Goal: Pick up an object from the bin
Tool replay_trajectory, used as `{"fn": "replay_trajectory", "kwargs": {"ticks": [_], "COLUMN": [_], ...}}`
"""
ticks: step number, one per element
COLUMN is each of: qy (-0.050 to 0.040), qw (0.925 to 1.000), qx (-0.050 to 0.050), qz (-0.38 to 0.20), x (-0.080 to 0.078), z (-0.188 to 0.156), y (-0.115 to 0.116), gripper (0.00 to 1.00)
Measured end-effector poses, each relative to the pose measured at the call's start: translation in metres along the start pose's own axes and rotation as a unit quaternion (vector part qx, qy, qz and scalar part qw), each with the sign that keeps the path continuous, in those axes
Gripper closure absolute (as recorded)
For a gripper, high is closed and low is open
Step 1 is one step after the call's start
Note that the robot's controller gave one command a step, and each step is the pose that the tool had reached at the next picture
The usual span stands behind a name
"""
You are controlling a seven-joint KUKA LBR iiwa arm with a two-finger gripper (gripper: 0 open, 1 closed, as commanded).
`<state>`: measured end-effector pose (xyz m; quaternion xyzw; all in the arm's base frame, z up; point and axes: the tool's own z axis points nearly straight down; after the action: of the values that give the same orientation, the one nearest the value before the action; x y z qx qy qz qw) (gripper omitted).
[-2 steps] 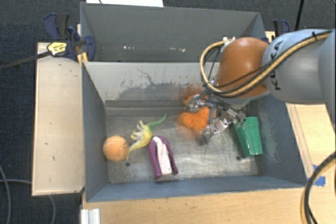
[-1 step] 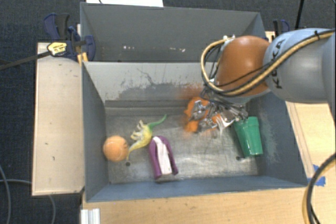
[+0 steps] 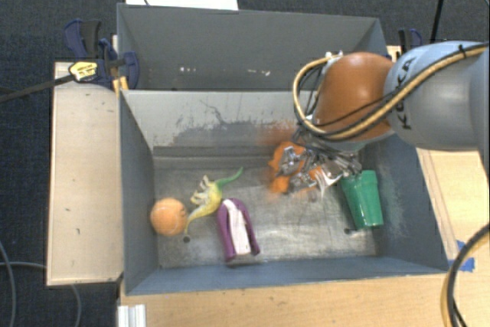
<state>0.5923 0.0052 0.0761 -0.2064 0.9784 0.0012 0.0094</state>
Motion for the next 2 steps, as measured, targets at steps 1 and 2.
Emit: {"fn": "replay_trajectory", "kwargs": {"ticks": [1,2], "qy": [0.0026,0.0088], "qw": [1.0000,1.0000], "qx": [-0.001,-0.002], "qz": [0.000,0.000], "x": [0.001,0.003], "z": [-0.003,-0.021], "y": [0.001,0.001], "gripper": [1.00,1.00]}}
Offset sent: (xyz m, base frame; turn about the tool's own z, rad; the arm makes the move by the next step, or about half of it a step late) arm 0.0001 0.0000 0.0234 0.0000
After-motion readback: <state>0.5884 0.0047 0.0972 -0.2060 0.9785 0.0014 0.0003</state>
